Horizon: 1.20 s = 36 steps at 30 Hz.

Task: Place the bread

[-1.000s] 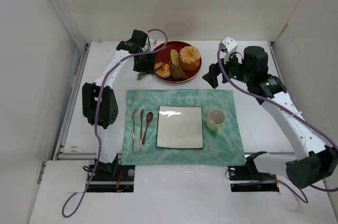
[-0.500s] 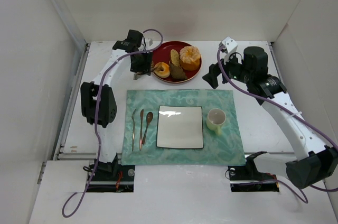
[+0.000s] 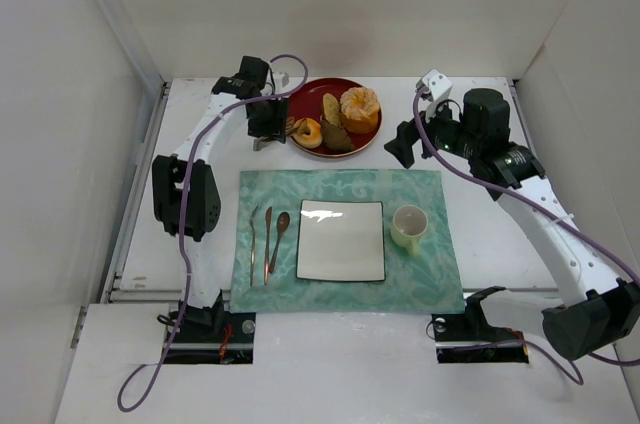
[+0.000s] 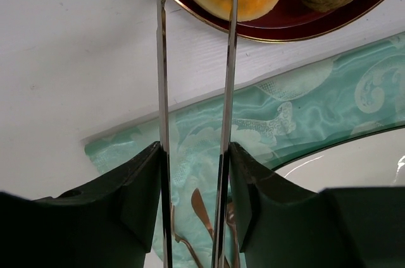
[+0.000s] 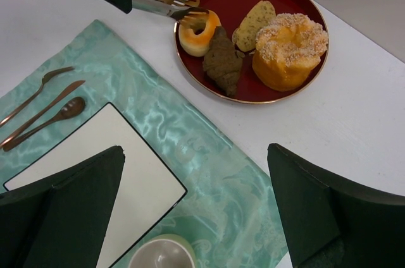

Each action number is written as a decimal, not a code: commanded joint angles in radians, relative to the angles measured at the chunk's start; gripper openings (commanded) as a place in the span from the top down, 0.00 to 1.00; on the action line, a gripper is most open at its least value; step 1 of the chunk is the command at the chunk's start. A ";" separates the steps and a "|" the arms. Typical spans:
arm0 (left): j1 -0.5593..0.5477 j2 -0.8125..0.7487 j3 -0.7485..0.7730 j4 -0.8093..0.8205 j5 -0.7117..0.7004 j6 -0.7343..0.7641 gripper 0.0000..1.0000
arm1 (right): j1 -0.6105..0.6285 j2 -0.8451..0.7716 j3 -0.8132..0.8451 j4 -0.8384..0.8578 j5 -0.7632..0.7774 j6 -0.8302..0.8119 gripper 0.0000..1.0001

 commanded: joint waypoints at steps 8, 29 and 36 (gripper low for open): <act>-0.002 -0.013 0.005 -0.001 0.029 0.014 0.69 | 0.003 -0.029 0.000 0.049 0.008 0.001 0.00; -0.002 -0.236 0.036 0.008 -0.034 -0.025 0.89 | 0.003 -0.029 -0.009 0.049 0.008 0.001 0.00; -0.041 -0.377 -0.035 0.009 -0.071 -0.034 0.89 | 0.003 -0.029 -0.009 0.049 0.017 0.001 0.00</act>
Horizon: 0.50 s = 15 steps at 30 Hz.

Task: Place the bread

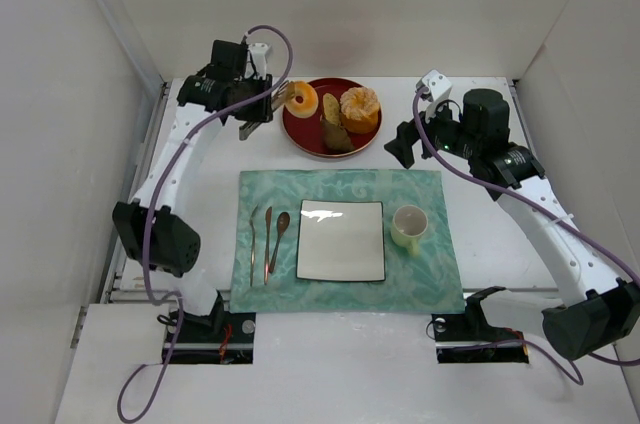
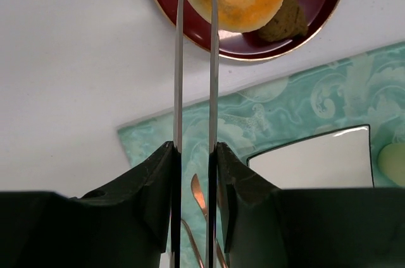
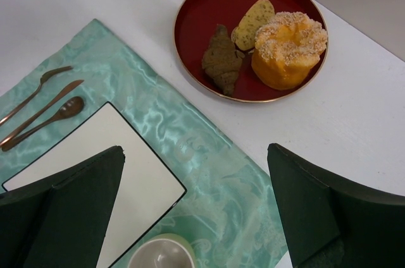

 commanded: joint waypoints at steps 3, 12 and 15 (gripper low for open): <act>-0.065 -0.173 -0.113 0.009 -0.010 -0.024 0.89 | 0.003 -0.029 -0.006 0.049 0.014 0.001 0.00; -0.280 -0.527 -0.423 0.020 -0.019 -0.155 0.89 | 0.003 -0.029 -0.006 0.058 0.034 0.001 0.00; -0.369 -0.590 -0.515 0.029 -0.019 -0.210 0.89 | 0.003 -0.029 -0.006 0.067 0.045 0.001 0.00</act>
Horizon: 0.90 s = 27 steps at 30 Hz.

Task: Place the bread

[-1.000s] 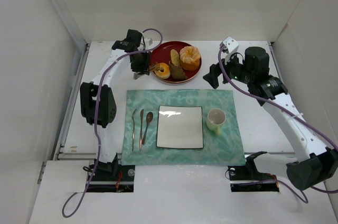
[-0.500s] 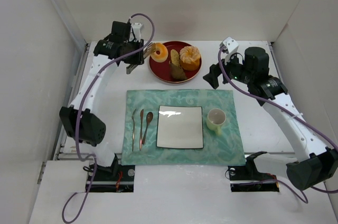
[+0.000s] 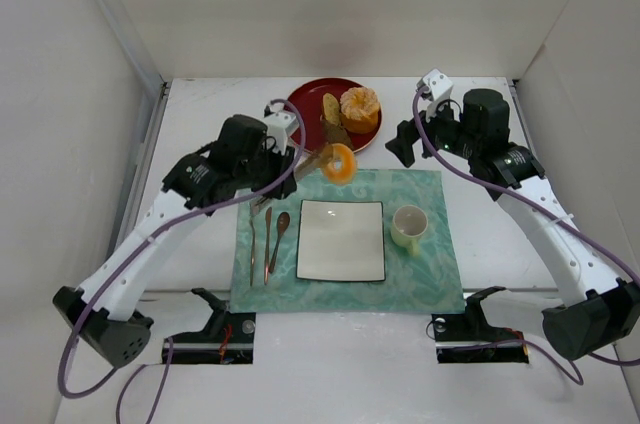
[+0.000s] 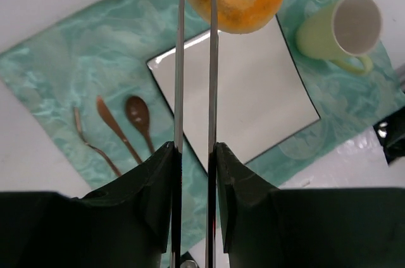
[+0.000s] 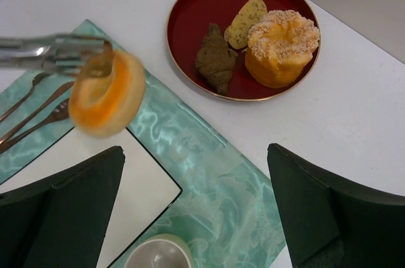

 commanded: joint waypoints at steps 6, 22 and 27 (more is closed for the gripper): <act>-0.235 -0.058 -0.184 0.035 -0.084 -0.168 0.90 | 0.003 -0.029 -0.006 0.066 0.039 0.001 0.00; -0.354 0.030 -0.240 0.041 -0.121 -0.231 0.85 | 0.003 -0.029 -0.015 0.075 0.048 0.001 0.00; -0.354 0.039 -0.260 0.030 -0.141 -0.240 0.75 | 0.003 -0.038 -0.015 0.075 0.048 0.001 0.00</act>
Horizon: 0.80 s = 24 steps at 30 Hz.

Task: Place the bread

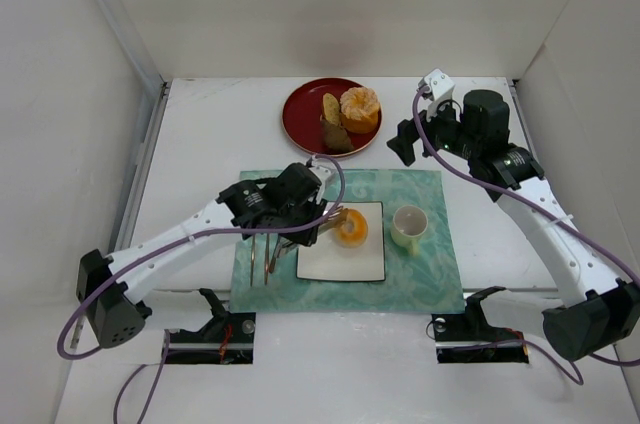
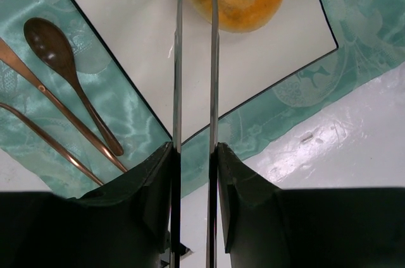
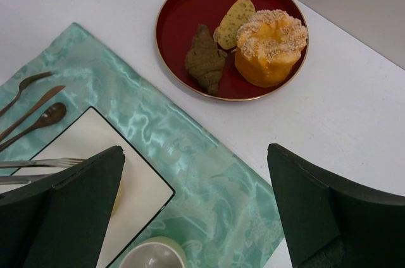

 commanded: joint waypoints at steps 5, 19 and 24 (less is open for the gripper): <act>-0.006 0.013 -0.036 0.004 -0.033 -0.029 0.63 | 0.003 -0.033 -0.001 0.053 0.010 0.001 0.00; -0.015 -0.056 0.001 -0.015 -0.096 -0.070 0.53 | 0.003 -0.033 -0.001 0.053 0.010 0.001 0.00; -0.015 -0.105 0.021 -0.015 -0.055 -0.070 0.56 | 0.003 -0.033 -0.001 0.053 0.010 0.001 0.00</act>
